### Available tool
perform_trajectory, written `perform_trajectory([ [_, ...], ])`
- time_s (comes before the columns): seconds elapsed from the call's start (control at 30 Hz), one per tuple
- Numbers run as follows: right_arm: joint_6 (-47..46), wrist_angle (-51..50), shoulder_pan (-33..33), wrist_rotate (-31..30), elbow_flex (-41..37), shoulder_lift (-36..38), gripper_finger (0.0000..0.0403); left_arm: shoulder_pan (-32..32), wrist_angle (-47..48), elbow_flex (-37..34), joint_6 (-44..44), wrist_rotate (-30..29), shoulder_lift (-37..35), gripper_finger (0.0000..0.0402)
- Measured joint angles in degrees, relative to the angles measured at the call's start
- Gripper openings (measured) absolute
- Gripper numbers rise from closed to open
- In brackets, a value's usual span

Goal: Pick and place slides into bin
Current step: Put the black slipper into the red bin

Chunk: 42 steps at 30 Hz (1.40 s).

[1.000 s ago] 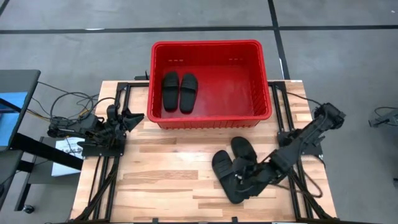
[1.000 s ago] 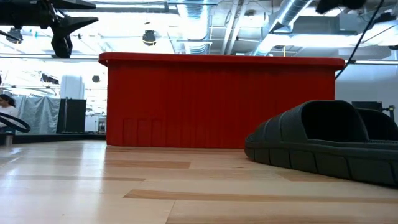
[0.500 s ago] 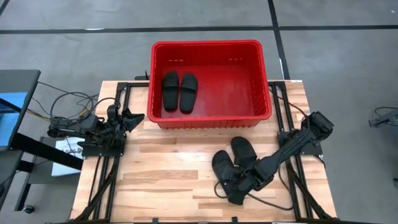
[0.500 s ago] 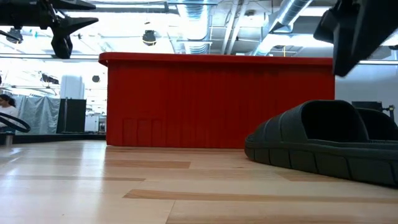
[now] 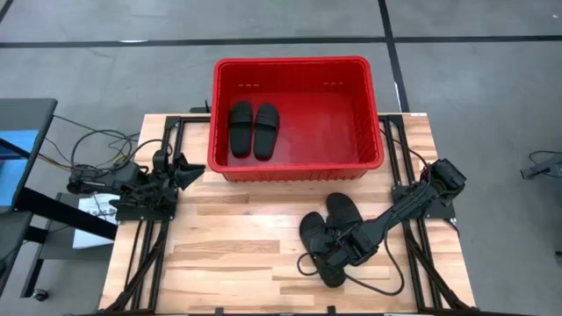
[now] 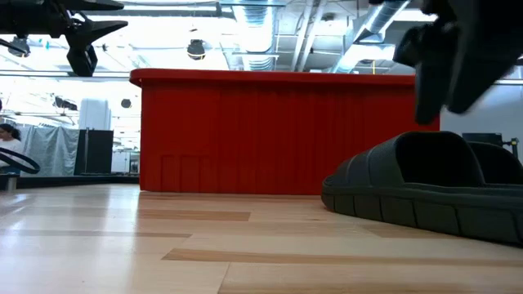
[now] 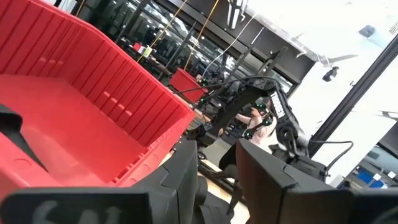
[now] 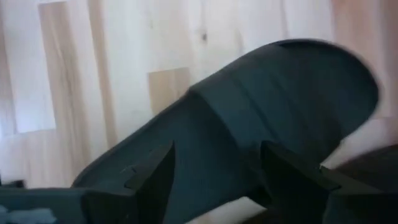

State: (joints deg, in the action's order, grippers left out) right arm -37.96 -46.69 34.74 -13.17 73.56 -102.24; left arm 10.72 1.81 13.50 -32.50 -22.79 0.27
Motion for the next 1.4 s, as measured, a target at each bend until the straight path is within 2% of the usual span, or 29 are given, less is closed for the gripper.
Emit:
perform_trajectory([
  [0.17,4.2,-3.9,-0.6,-0.2,2.4,0.2,0.0234,0.0,0.5,0.0,-0.2,0.0,0.0,0.0103],
  [0.73,16.0,-4.1,-2.1,-0.6,2.1,-0.4,0.0234,0.0,0.5,0.0,-0.5,0.0,0.0,0.0103],
  [0.9,18.5,-4.8,-2.7,-0.2,2.1,-3.6,0.0234,0.0,0.5,0.0,-0.5,0.0,0.0,0.0103],
  [1.27,18.7,-4.7,-2.4,-4.0,2.4,-10.6,0.0234,0.0,0.4,0.0,-1.0,1.3,0.0,0.0103],
  [1.4,16.3,-4.9,-2.8,-4.3,2.6,-11.2,0.0212,0.0,0.4,0.0,-1.0,1.3,0.0,0.0103],
])
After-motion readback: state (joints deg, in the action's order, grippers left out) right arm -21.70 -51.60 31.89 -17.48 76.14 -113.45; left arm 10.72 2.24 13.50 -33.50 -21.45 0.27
